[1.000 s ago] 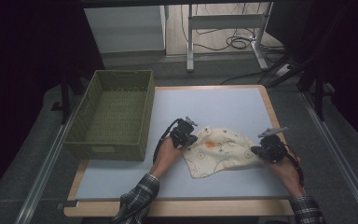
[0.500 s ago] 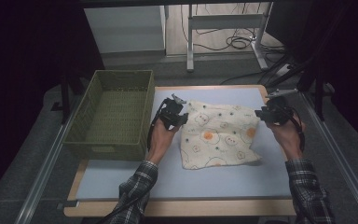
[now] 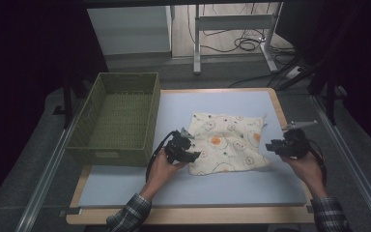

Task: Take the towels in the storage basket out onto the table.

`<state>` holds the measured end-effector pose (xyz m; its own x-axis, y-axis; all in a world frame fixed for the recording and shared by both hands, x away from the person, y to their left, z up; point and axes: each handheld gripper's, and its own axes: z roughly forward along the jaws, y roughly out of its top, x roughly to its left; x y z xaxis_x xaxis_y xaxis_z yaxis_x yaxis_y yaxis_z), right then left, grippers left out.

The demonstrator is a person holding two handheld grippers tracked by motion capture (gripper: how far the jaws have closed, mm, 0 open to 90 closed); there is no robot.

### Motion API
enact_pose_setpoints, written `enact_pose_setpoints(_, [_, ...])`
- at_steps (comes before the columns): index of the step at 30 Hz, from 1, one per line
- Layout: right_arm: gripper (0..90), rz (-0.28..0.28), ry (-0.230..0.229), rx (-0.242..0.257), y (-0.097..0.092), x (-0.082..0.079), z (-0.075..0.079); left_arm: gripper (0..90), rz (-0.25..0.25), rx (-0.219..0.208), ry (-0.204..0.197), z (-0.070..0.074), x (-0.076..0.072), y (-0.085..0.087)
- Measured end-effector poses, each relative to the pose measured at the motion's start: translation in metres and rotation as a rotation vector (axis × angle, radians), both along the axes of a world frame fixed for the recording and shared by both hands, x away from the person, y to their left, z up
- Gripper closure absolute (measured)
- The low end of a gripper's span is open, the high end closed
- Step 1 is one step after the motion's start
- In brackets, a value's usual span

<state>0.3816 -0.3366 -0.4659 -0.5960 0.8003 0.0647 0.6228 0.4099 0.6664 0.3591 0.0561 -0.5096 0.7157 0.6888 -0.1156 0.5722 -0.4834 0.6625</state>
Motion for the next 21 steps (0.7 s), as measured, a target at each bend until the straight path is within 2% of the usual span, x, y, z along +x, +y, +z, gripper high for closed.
enact_pose_setpoints(2, [63.0,0.012,0.013,0.009,-0.002,-0.01,-0.003,43.4,-0.027,-0.027,0.01,-0.004,-0.015,0.004])
enact_pose_setpoints(6, [59.7,0.041,0.026,0.041,-0.001,-0.029,-0.009,40.7,-0.046,-0.022,0.011,-0.014,-0.032,0.004])
enact_pose_setpoints(8, [58.6,0.058,0.033,0.035,0.003,-0.035,-0.015,41.1,-0.052,0.02,-0.003,-0.021,-0.036,0.0])
enact_pose_setpoints(9, [59.2,0.063,0.034,0.021,0.005,-0.037,-0.018,42.7,-0.044,0.043,-0.037,-0.021,-0.039,-0.002])
enact_pose_setpoints(10, [61.4,0.065,0.036,0.002,0.008,-0.038,-0.022,48.4,-0.034,0.058,-0.05,-0.021,-0.041,-0.003])
enact_pose_setpoints(11, [68.3,0.062,0.037,-0.019,0.011,-0.039,-0.026,53.9,-0.035,0.061,-0.043,-0.02,-0.041,-0.004])
enact_pose_setpoints(13, [82.7,0.063,0.02,-0.045,0.015,-0.041,-0.033,73.6,-0.046,0.062,-0.04,-0.019,-0.041,-0.003])
enact_pose_setpoints(15, [84.4,0.076,0.016,-0.032,0.017,-0.043,-0.035,84.6,-0.055,0.065,-0.035,-0.018,-0.041,-0.002])
enact_pose_setpoints(16, [84.5,0.079,0.009,-0.037,0.018,-0.045,-0.034,85.0,-0.055,0.071,-0.028,-0.016,-0.041,0.001])
enact_pose_setpoints(17, [84.6,0.082,-0.003,-0.037,0.019,-0.048,-0.033,85.1,-0.046,0.057,-0.027,-0.014,-0.042,0.005])
enact_pose_setpoints(21, [84.4,0.113,0.002,0.014,0.02,-0.064,-0.025,84.5,-0.018,0.012,-0.011,-0.004,-0.048,0.025])
